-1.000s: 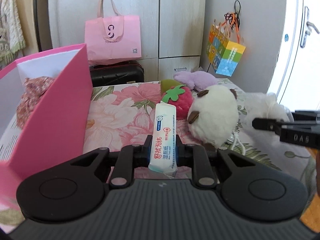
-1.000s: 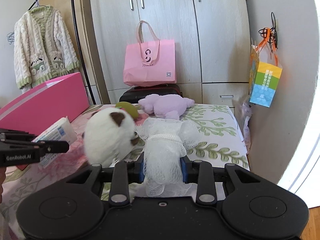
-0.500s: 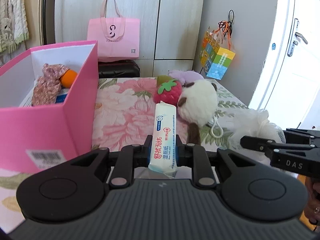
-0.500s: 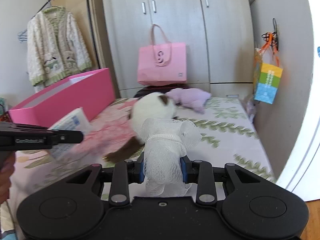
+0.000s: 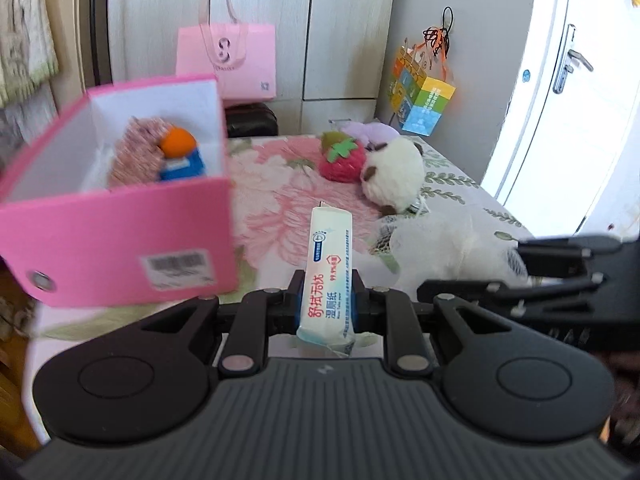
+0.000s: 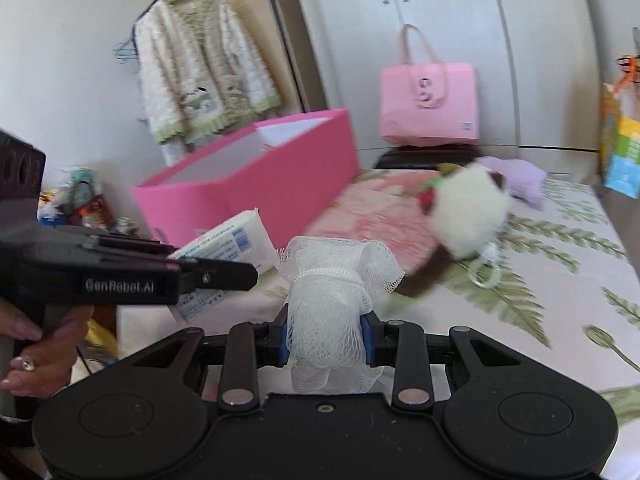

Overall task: Organize soft objects
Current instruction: 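Carry the cream tube and mesh puff over the pink box with both tools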

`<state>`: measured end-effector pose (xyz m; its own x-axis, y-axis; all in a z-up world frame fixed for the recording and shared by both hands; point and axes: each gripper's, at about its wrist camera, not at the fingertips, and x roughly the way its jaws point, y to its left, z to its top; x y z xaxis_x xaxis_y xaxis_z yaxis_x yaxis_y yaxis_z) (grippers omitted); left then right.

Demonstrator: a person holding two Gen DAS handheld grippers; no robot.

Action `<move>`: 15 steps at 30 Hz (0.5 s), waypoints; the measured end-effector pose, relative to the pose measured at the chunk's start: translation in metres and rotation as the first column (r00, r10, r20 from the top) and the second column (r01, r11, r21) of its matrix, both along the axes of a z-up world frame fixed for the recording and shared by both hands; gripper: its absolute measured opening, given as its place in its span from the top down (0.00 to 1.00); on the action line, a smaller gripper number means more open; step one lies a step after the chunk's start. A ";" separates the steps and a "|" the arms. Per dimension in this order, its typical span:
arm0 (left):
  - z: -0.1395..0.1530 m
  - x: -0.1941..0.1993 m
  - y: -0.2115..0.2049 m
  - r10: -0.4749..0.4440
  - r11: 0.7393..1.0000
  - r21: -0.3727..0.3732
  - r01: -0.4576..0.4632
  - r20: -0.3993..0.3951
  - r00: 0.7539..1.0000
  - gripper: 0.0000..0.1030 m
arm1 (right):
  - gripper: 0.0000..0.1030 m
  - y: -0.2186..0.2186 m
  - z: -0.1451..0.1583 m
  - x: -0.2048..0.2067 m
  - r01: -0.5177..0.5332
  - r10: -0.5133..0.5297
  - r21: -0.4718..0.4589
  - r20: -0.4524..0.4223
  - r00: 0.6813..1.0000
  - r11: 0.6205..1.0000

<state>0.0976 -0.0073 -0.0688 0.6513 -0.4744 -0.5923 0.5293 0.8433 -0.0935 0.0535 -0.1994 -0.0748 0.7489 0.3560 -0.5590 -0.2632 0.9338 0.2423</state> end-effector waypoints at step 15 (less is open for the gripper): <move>0.067 0.028 0.074 0.072 0.997 -0.022 -0.071 0.051 0.996 0.82 | 0.63 0.074 0.072 0.048 -0.222 0.221 0.001 0.096 0.970 0.975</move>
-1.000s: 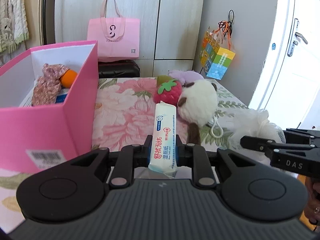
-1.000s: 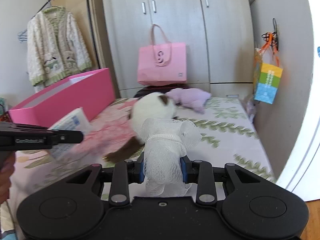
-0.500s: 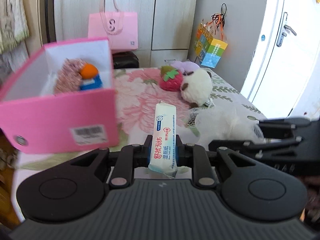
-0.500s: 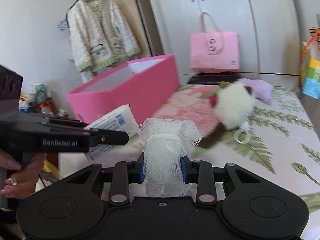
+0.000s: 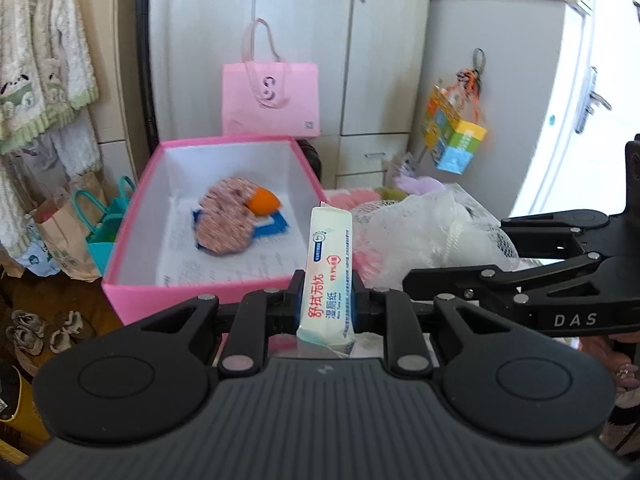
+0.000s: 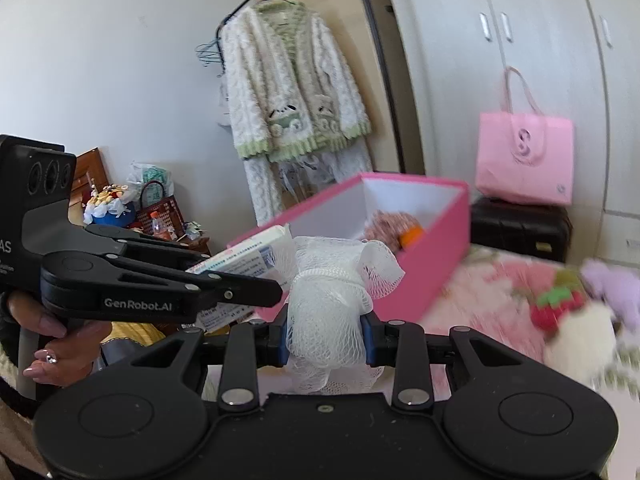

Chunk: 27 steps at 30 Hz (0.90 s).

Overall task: Organize soft objects
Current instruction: 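Carry the cream tube and mesh puff over the pink box with both tools, then open both tools to drop the tube and puff into the box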

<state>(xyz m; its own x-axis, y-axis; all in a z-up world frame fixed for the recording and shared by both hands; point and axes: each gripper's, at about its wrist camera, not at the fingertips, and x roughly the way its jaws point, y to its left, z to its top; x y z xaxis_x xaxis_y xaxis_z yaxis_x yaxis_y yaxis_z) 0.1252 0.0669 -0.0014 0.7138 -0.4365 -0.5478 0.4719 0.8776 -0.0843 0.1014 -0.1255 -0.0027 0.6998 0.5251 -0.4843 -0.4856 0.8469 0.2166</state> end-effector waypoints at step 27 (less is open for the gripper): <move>-0.008 0.205 0.021 0.160 0.986 0.069 -0.154 -0.083 0.984 0.82 | 0.63 0.039 -0.006 0.215 0.037 -0.048 -0.126 -0.084 0.995 0.991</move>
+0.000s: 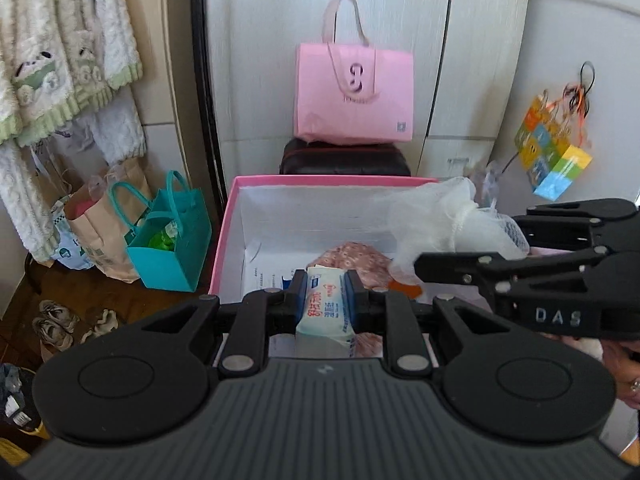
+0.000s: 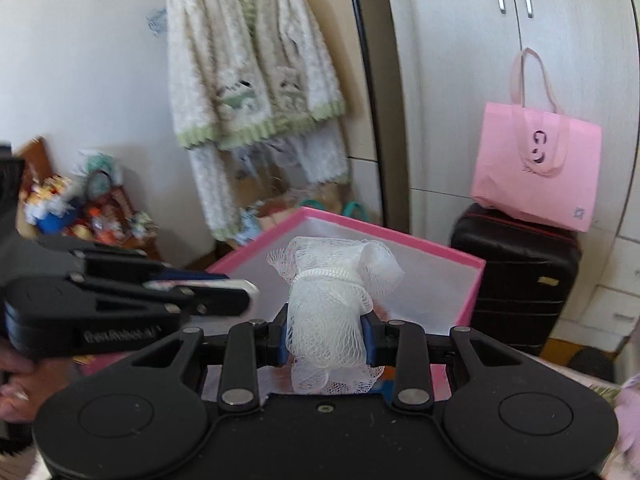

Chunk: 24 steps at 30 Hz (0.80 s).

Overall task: Organize soft objects
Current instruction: 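Open both tools to drop the tube and puff into the box, then move both tools back toward the panda plush on the table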

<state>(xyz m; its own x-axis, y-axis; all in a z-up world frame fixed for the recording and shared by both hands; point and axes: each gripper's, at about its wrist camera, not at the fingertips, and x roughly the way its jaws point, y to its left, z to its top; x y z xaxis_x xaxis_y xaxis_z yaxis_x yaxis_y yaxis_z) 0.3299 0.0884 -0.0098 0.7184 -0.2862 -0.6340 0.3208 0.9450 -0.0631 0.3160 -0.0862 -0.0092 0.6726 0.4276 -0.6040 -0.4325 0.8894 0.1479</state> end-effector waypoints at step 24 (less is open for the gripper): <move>0.014 -0.004 -0.014 0.021 0.995 0.097 -0.028 0.079 0.997 0.56 | 0.29 -0.034 0.022 -0.006 0.032 -0.032 0.012 0.004 0.999 0.999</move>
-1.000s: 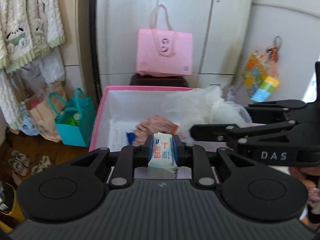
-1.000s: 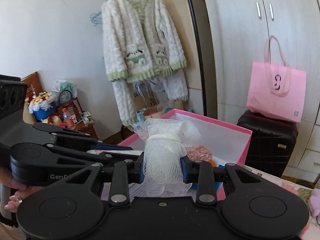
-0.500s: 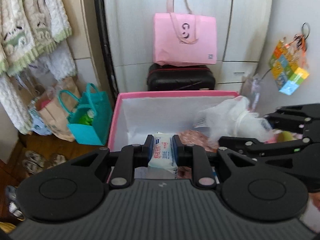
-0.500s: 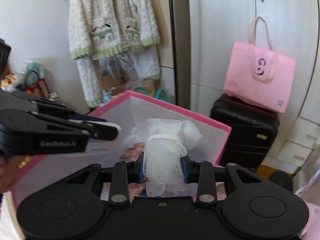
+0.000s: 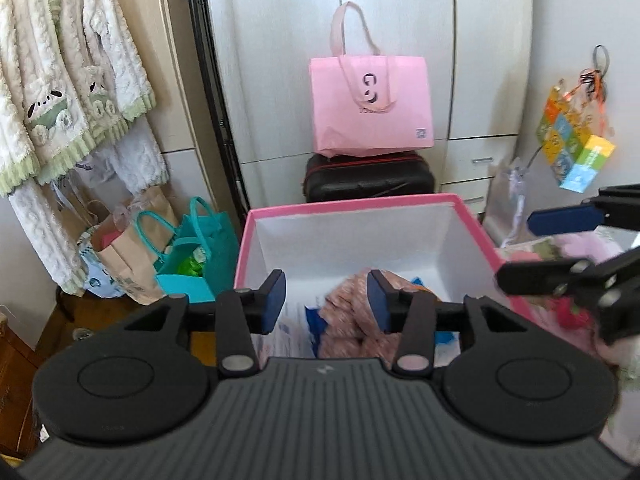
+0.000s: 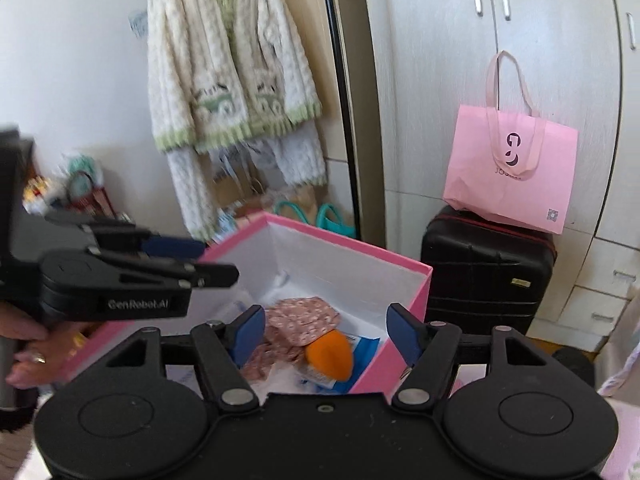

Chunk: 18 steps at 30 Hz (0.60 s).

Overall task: Organize soft objects
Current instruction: 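Move both tools back toward the panda plush on the table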

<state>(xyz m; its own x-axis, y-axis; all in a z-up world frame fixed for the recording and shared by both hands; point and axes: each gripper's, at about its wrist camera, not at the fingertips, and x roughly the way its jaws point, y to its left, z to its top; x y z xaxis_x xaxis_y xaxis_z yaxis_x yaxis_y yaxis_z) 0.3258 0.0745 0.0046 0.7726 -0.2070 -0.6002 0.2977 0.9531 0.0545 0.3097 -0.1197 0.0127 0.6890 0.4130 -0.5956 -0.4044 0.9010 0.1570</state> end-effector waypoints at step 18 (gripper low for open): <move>0.049 -0.131 -0.039 -0.265 0.964 -0.046 0.264 -0.031 0.964 0.28 | 0.20 -0.093 0.044 -0.153 0.031 -0.031 0.011 0.011 0.999 0.999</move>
